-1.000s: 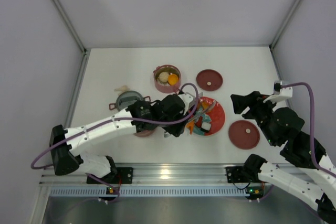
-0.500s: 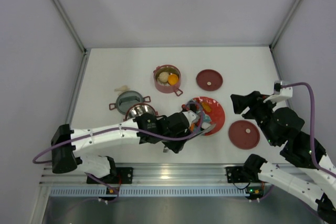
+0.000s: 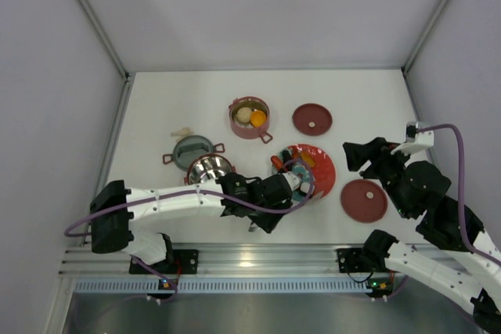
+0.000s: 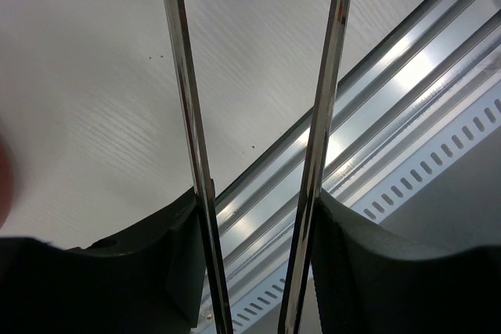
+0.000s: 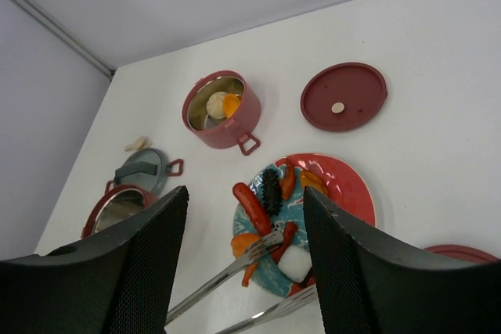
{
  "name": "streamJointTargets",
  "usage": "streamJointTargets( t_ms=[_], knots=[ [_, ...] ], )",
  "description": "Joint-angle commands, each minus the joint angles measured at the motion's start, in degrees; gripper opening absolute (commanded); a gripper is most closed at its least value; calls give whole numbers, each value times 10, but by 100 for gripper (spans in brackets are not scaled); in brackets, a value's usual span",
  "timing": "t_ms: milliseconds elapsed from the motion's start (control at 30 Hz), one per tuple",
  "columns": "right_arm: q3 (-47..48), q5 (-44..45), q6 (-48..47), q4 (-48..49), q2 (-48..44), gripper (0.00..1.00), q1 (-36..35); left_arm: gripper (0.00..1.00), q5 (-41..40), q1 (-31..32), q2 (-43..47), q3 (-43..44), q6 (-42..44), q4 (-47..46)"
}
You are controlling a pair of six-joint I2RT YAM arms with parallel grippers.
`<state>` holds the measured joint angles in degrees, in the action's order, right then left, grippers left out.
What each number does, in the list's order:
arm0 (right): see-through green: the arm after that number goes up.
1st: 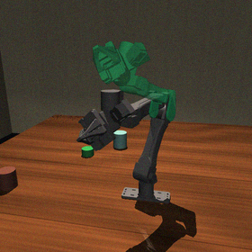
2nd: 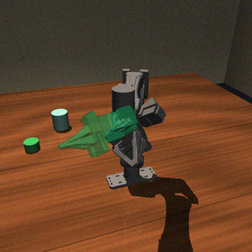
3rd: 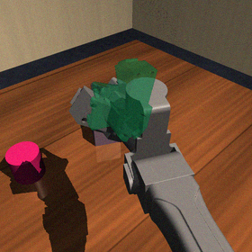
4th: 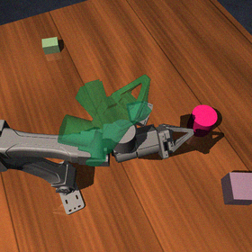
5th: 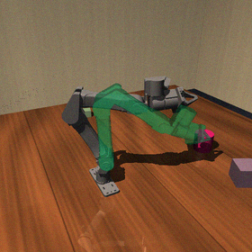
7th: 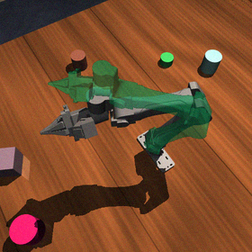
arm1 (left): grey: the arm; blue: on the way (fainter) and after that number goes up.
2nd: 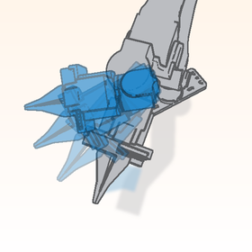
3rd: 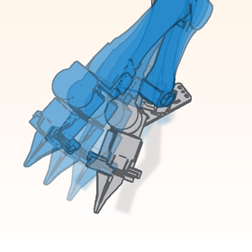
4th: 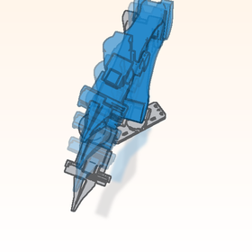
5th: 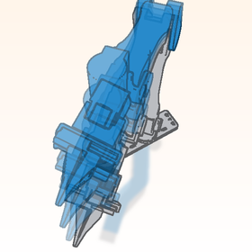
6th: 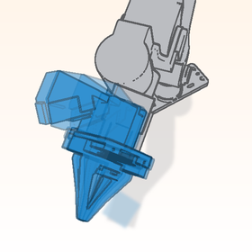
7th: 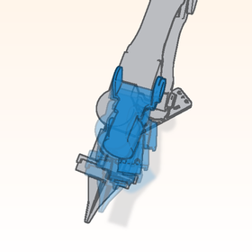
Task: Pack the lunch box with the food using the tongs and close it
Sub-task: Pick up the fake food from the plate.
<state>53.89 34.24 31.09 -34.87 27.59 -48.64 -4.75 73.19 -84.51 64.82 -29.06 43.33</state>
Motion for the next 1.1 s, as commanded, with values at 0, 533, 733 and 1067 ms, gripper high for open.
streamJointTargets(
  t_ms=[0, 533, 733, 1067],
  knots=[
    [-3, 1, 1, 5, -9, 60, -9, 54, -9, 4, -7, 1, -11, -29],
    [-6, 7, 3, 0, -18, 61, -9, 51, -7, 4, -26, 3, -11, -34],
    [-6, 7, 3, -1, -18, 60, -9, 47, -7, 4, -21, 1, -12, -29],
    [-4, 7, 3, 0, -18, 61, -9, 45, -9, 5, -5, -2, -13, -15]
  ],
)
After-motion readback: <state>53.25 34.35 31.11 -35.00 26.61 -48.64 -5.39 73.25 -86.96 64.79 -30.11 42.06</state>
